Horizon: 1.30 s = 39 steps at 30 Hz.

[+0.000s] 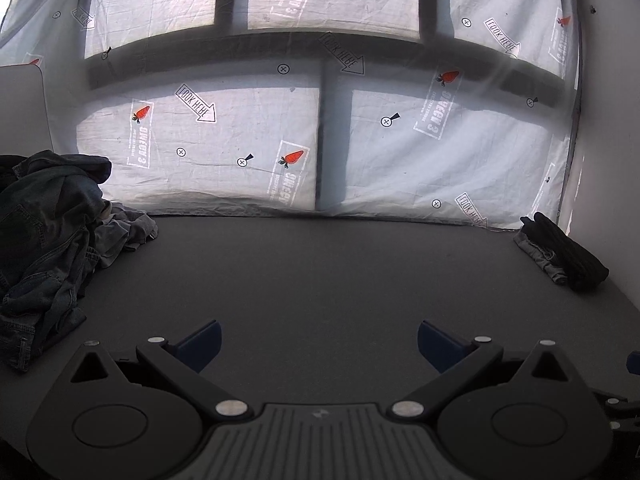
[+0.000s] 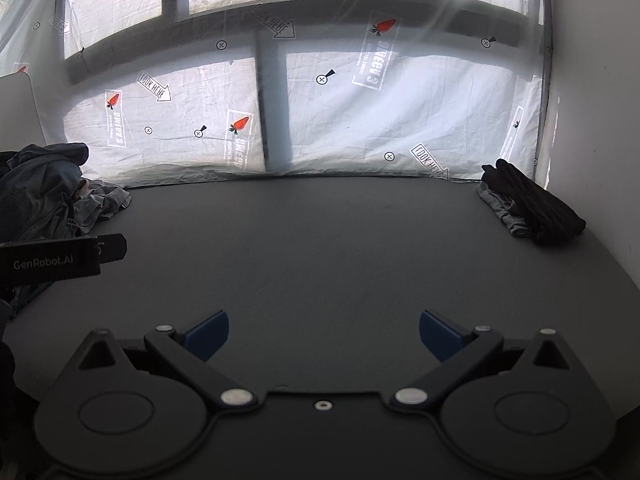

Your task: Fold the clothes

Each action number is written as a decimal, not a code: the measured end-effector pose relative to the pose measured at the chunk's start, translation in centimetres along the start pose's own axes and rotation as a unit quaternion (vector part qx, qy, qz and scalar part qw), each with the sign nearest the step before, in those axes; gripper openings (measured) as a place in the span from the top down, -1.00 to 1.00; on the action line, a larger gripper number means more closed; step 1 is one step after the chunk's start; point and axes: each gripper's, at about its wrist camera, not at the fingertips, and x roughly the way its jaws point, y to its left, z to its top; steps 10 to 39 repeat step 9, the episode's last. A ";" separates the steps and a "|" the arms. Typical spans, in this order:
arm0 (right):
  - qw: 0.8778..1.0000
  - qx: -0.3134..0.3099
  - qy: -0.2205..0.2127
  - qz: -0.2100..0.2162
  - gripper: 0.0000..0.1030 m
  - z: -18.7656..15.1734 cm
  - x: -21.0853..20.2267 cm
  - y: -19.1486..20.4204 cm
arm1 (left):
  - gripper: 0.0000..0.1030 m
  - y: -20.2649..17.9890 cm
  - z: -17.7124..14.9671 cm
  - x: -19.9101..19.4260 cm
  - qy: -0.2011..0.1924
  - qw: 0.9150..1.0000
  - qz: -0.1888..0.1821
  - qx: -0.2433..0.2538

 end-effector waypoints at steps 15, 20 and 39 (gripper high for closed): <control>1.000 -0.005 -0.004 0.001 -1.00 0.1 0.1 1.2 | -1.00 0.9 0.2 0.1 0.003 1.000 0.001 0.003; 1.000 -0.005 -0.004 0.001 -1.00 0.1 0.1 1.2 | -1.00 0.9 0.2 0.1 0.003 1.000 0.001 0.003; 1.000 -0.005 -0.004 0.001 -1.00 0.1 0.1 1.2 | -1.00 0.9 0.2 0.1 0.003 1.000 0.001 0.003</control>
